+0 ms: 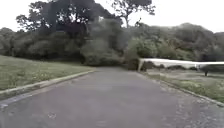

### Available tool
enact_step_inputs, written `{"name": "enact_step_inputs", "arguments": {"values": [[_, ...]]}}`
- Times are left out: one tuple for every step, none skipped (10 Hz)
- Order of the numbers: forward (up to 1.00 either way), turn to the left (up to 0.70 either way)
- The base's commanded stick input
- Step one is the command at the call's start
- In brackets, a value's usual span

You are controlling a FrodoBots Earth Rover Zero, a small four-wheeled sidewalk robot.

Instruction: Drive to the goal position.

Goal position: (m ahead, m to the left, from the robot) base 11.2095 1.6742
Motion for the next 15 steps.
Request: {"name": "enact_step_inputs", "arguments": {"values": [[0.7,0.0],[0.7,0.0],[0.7,0.0],[0.7,0.0],[0.7,0.0],[0.7,0.0],[0.7,0.0],[0.7,0.0],[0.7,0.0],[0.7,0.0],[0.7,0.0],[0.7,0.0],[0.7,0.0],[0.7,0.0],[0.7,0.0]]}}
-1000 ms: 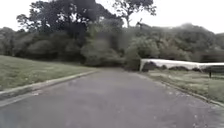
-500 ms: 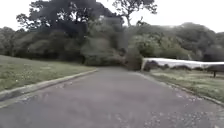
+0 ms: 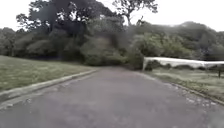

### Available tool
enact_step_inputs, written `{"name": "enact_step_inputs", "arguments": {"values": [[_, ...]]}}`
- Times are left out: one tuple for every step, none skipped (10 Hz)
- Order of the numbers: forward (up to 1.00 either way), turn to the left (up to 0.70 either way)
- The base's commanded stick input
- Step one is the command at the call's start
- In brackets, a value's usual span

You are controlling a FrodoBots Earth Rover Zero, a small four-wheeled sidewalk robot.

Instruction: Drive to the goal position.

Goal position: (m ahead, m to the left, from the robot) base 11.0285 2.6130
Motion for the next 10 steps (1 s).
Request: {"name": "enact_step_inputs", "arguments": {"values": [[0.7,0.0],[0.7,0.0],[0.7,0.0],[0.7,0.0],[0.7,0.0],[0.7,0.0],[0.7,0.0],[0.7,0.0],[0.7,0.0],[0.7,0.0]]}}
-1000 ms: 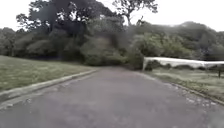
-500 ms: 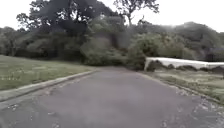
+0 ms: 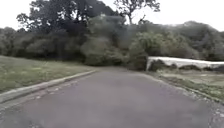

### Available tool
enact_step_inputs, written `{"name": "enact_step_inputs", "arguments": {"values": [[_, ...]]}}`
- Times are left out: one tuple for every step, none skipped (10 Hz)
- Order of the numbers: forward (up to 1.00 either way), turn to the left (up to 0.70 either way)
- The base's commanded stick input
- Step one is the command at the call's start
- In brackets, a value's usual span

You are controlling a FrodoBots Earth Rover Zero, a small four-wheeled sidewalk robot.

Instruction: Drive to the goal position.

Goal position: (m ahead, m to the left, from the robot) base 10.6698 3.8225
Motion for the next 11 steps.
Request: {"name": "enact_step_inputs", "arguments": {"values": [[0.7,0.0],[0.7,0.0],[0.7,0.0],[0.7,0.0],[0.7,0.0],[0.7,0.0],[0.7,0.0],[0.7,0.0],[0.7,0.0],[0.7,0.0],[0.7,0.0]]}}
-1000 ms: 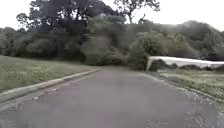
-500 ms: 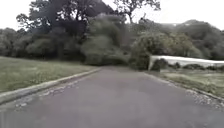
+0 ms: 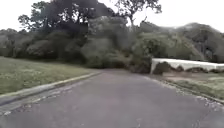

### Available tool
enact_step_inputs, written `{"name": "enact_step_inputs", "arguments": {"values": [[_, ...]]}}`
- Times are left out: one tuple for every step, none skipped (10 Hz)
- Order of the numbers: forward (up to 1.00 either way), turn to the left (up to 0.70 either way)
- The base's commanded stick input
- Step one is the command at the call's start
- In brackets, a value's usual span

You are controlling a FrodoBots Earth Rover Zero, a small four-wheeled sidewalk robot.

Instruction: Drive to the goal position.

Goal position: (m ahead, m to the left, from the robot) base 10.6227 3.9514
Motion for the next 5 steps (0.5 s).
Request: {"name": "enact_step_inputs", "arguments": {"values": [[0.7,0.0],[0.7,0.0],[0.7,0.0],[0.7,0.0],[0.7,0.0]]}}
